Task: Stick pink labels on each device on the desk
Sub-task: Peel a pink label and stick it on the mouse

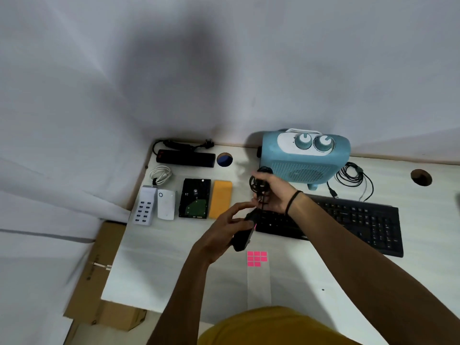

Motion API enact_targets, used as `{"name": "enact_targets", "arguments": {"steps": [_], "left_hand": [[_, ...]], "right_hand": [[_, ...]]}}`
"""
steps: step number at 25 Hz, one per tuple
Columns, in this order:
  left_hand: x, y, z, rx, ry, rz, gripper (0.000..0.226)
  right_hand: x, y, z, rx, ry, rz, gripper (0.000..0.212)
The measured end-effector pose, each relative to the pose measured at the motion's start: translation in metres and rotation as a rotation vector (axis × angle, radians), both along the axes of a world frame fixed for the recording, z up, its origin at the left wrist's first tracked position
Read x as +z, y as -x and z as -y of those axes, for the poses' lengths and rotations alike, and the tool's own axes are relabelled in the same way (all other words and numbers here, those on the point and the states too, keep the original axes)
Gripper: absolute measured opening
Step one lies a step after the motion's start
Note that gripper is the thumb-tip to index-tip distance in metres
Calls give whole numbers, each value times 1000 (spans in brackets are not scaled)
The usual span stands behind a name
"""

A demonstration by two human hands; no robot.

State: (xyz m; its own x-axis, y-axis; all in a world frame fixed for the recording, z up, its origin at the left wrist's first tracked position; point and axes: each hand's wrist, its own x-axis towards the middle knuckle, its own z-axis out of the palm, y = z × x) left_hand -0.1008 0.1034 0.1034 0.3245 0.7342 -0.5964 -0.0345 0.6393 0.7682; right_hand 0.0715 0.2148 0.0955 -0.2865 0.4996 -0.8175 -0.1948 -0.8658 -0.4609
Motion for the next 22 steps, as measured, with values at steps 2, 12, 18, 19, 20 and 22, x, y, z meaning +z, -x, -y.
{"name": "enact_targets", "arguments": {"steps": [2, 12, 18, 19, 20, 22], "left_hand": [[-15, 2, 1, 7, -30, -173, 49], [-101, -29, -59, 167, -248, -888, 50], [-151, -46, -82, 102, -250, -1009, 53], [-156, -47, -84, 100, -248, -1022, 53], [-159, -49, -86, 94, -254, -1034, 52], [-162, -53, -88, 65, -275, -1057, 48]], "right_hand": [[-13, 18, -5, 1, -52, 121, 30], [-56, 66, -64, 508, -616, 923, 12], [-89, 84, -91, 496, -543, 985, 27], [-92, 85, -96, 487, -508, 996, 29], [-94, 85, -100, 470, -467, 999, 31], [-96, 83, -108, 436, -394, 982, 34]]}}
